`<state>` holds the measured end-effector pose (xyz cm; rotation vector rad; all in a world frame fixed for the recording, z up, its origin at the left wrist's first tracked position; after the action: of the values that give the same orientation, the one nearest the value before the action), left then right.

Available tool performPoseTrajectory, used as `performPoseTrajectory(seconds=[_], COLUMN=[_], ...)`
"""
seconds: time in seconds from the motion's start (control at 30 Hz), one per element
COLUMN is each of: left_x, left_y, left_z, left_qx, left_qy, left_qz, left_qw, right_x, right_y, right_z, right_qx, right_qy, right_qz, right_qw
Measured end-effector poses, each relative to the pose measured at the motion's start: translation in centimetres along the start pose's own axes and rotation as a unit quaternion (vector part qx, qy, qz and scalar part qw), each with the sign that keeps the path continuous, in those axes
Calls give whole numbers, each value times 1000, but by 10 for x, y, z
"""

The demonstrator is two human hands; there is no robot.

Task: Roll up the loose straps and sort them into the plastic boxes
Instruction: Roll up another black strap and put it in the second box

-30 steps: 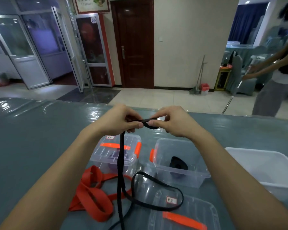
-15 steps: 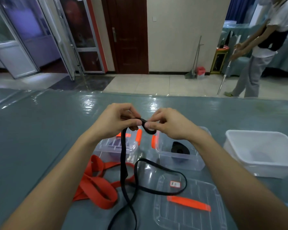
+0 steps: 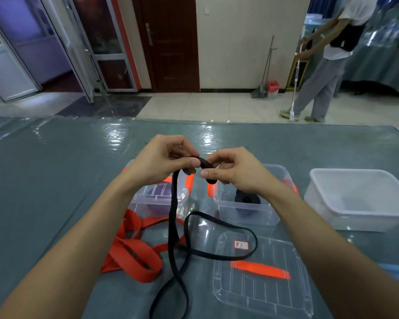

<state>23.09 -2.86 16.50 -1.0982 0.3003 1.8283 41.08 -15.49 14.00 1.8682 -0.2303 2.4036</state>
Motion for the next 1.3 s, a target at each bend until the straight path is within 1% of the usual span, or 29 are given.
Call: performPoseTrajectory(seconds=[0.1,0.23,0.37,0.53,0.7,0.93,1.03,1.13,1.23,1.3], left_x=[-1,1,5,19,30,37,39,40,40,38], left_y=[-4,-8,-8,-5,0,-5,-7,-9,-12,-13], left_z=[-3,-5,-10,-24,-44,-54,-59,-64,-64,-61], left_qx=[-3,-20,-45,-68,-79,-78,-101,-107,-107,-97], left_qy=[-8,29,47,66,148,208,232,238,215,188], left_qz=[-6,-5,-5,10,52,88,94,96,87,71], left_qw=[1000,999,998,995,985,971,963,961,967,975], right_x=[-3,-3,-5,-10,-20,-35,-38,-42,-46,-50], right_y=[0,2,4,5,6,6,6,7,8,10], right_z=[1,4,4,1,-4,-11,-14,-14,-14,-11], right_qx=[-38,-69,-95,-146,-173,-176,-176,-177,-179,-168], right_qy=[-8,-37,-94,-179,-270,-412,-438,-463,-458,-425], right_qz=[5,20,61,83,65,41,39,31,28,23], right_qw=[999,997,989,969,945,893,881,868,870,889])
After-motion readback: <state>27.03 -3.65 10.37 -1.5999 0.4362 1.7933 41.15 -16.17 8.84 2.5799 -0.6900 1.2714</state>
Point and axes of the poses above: each hand's wrist, its own y-axis away from the middle knuckle, its own z-axis out of the back of the hand, x = y × z, the point moved 3 cm from there along -y, towards the middle knuckle, and after that the axes turned 8 degrees about -y, right-handed, at the moved point
